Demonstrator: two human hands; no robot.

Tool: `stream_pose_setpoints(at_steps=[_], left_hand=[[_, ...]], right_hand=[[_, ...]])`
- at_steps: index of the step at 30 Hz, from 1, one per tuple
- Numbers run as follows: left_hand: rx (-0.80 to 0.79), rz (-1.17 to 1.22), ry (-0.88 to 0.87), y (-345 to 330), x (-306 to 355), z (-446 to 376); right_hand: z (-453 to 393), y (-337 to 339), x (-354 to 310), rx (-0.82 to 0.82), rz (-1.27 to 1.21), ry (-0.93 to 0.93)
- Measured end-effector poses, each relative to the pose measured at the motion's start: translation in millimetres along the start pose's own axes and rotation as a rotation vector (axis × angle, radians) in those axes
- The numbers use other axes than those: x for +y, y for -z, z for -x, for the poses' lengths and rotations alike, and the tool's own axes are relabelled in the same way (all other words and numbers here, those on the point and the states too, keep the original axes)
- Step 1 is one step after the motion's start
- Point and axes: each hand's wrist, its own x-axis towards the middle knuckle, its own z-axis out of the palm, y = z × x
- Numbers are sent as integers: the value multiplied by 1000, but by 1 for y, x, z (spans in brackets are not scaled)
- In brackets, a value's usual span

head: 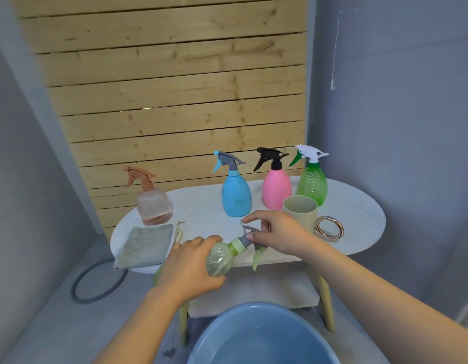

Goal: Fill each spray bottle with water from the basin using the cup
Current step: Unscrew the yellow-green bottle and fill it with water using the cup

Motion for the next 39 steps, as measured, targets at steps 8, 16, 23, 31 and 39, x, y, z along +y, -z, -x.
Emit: stream_pose_setpoints(at_steps=[8,16,23,31,39], left_hand=[[-58,111,61,4,-2,0],[-50,110,104,10,-16,2],[-109,283,244,7,-51,15],[-58,537,354,3,-65,28],[-92,515,306,-1,-48,28]], right_hand=[[2,-2,-9,-51,-349,-114],[-9,-8,3,323,-392,-185],[-15,8,2,645,-675,-274],[-21,-6,6,642,-727,-376],[-31,-71,11,345,-854,-582]])
